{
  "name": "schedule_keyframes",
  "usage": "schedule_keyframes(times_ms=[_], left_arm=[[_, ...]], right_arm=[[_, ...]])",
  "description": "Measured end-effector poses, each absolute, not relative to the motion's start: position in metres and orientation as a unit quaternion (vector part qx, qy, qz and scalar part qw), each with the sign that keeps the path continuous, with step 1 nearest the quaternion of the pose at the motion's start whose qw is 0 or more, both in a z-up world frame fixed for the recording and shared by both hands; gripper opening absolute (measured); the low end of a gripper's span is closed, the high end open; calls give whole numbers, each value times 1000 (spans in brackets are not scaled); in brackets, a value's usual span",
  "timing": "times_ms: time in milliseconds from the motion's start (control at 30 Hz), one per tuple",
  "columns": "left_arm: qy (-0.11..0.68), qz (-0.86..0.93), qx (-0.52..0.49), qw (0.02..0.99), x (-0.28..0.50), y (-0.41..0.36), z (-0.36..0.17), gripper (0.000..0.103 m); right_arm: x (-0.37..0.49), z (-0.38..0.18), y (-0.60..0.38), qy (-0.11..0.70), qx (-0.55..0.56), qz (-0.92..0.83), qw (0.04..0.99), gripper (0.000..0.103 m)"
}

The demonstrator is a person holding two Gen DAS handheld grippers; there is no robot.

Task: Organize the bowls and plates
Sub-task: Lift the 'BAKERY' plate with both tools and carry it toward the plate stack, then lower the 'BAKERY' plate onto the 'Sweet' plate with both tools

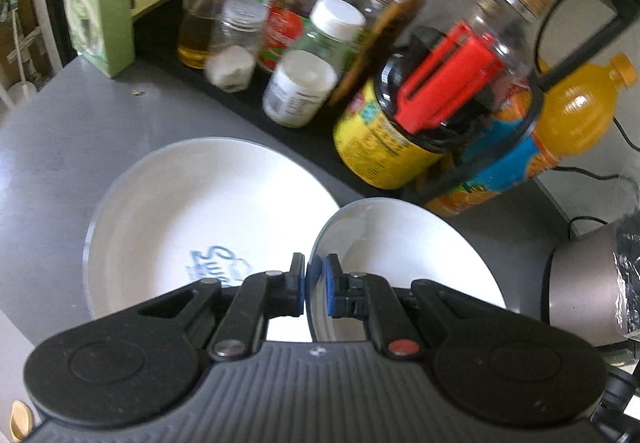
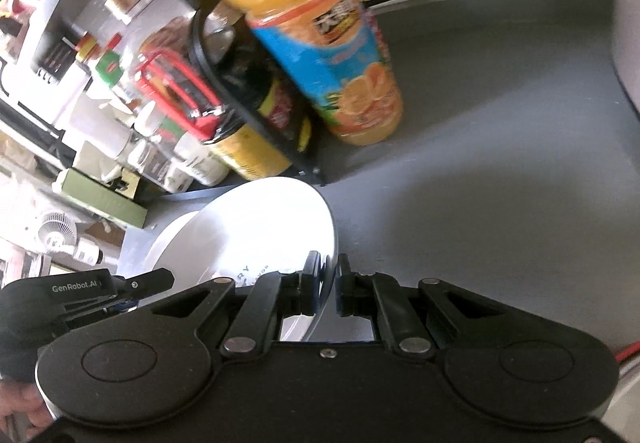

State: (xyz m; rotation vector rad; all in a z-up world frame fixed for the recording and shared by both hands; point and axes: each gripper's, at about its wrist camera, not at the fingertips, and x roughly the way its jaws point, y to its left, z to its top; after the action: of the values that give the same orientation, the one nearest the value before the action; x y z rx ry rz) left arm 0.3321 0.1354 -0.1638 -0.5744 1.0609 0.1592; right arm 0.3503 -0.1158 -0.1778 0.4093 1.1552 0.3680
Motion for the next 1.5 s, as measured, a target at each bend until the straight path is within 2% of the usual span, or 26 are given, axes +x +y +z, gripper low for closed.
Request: schedule_keyframes(times_ms=[800, 1500], left_arm=[[514, 120, -281, 802, 309, 206, -187, 9], [532, 126, -275, 791, 309, 218, -207, 10]], right_arm=[[344, -190, -39, 555, 157, 200, 792, 8], [342, -204, -18, 568, 122, 194, 790, 9]])
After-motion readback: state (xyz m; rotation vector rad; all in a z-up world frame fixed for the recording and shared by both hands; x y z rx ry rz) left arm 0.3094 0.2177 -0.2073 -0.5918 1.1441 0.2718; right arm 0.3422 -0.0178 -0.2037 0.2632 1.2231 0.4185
